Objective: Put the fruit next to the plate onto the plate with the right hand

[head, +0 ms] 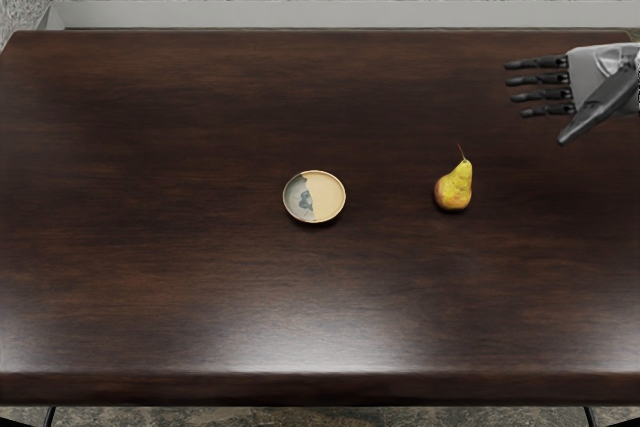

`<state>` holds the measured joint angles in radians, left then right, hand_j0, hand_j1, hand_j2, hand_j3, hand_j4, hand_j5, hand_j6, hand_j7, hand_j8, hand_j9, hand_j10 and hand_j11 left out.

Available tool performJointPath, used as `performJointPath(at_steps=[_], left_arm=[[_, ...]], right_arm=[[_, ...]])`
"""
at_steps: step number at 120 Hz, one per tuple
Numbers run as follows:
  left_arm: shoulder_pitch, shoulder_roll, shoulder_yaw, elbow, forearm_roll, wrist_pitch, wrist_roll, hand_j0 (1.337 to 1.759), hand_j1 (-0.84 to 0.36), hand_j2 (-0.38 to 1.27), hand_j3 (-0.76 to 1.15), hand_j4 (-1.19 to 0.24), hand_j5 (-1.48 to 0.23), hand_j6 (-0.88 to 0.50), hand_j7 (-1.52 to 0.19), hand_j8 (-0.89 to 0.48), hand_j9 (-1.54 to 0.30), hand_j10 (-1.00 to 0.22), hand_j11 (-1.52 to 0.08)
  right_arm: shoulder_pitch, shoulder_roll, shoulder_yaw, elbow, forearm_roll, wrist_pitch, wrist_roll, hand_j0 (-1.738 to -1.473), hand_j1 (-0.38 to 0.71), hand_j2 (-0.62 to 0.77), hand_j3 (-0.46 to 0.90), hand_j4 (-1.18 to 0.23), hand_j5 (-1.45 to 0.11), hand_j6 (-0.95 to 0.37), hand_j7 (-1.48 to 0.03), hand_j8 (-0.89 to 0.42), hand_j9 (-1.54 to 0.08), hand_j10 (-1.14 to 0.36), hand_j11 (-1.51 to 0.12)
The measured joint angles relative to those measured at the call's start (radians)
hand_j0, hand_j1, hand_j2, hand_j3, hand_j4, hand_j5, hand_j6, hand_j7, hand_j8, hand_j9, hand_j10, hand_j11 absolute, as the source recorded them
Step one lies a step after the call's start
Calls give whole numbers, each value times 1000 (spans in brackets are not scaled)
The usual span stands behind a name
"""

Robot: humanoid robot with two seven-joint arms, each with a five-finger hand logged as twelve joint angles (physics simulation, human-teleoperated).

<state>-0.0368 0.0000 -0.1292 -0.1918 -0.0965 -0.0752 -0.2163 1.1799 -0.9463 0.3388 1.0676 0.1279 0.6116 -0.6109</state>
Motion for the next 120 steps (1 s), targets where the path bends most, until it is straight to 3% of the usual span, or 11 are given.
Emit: performJointPath(at_steps=[39, 59, 87, 106, 120], left_arm=[[1, 0, -1, 0, 0, 0, 0, 1658, 337, 2, 0, -10, -13, -10, -13, -10, -13, -10, -13], [0, 0, 0, 0, 0, 0, 0, 1658, 337, 2, 0, -10, -13, -10, -13, -10, -13, -10, -13], [0, 0, 0, 1, 0, 0, 0, 1658, 337, 2, 0, -10, -13, -10, -13, -10, -13, -10, -13], [-6, 0, 1, 2, 0, 0, 0, 1658, 337, 2, 0, -10, -13, -10, -13, -10, -13, -10, -13], [-8, 0, 2, 2, 0, 0, 0, 1658, 337, 2, 0, -10, -13, -10, -13, -10, -13, -10, -13]], right_arm=[[38, 36, -6, 3, -34, 0, 0, -1658, -349, -1, 0, 0, 0, 1, 0, 1, 0, 0, 0], [105, 69, -20, 85, -173, 0, 0, -1658, -349, -1, 0, -1, 0, 0, 0, 0, 0, 0, 0], [270, 132, -236, 137, -278, 0, 0, -1658, -349, -1, 0, -1, 0, -2, 0, -1, 0, -1, 0], [310, 156, -321, 148, -325, -17, 0, -1658, -349, -1, 0, -2, 0, -2, 0, -2, 0, -1, 0], [325, 173, -380, 149, -389, -140, 0, -1658, -349, 0, 0, -2, 0, -3, 0, -2, 0, -2, 0]])
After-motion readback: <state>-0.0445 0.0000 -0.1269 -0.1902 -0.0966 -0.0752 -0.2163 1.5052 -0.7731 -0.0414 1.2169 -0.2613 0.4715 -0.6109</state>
